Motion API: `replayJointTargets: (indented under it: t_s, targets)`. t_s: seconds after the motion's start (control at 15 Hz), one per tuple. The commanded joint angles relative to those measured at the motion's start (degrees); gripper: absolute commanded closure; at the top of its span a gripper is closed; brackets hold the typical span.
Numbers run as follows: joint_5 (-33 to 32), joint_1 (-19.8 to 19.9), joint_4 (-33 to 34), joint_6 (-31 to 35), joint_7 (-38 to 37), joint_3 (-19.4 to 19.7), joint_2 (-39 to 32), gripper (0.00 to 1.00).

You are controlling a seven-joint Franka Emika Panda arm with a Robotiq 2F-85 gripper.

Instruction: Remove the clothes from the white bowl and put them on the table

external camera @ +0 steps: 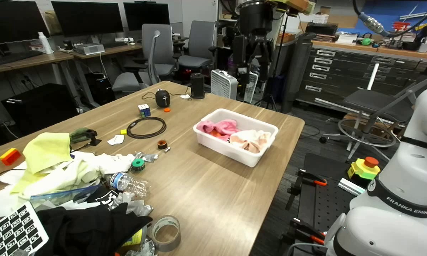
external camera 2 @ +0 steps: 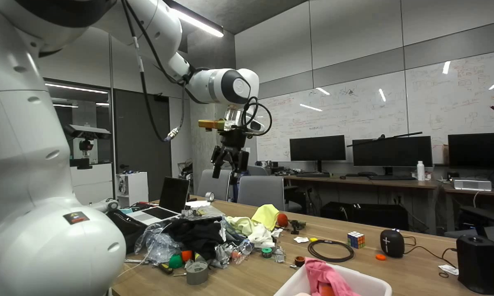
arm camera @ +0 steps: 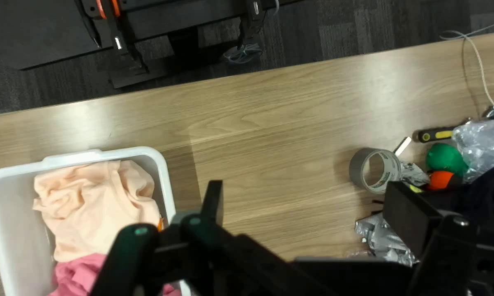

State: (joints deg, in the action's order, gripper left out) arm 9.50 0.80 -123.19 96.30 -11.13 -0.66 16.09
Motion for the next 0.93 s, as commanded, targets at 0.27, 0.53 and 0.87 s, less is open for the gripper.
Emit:
replayJointTargets:
  t_s: [0.27,0.53,0.87]
  targets:
    - [-4.73,4.65,1.41,10.06,-4.79,2.55,-3.48,0.00]
    - [-10.12,6.73,1.13,17.90,-7.80,3.99,-8.33,0.00]
    - [-12.24,7.45,2.03,23.08,-7.36,6.28,-15.25,0.00]
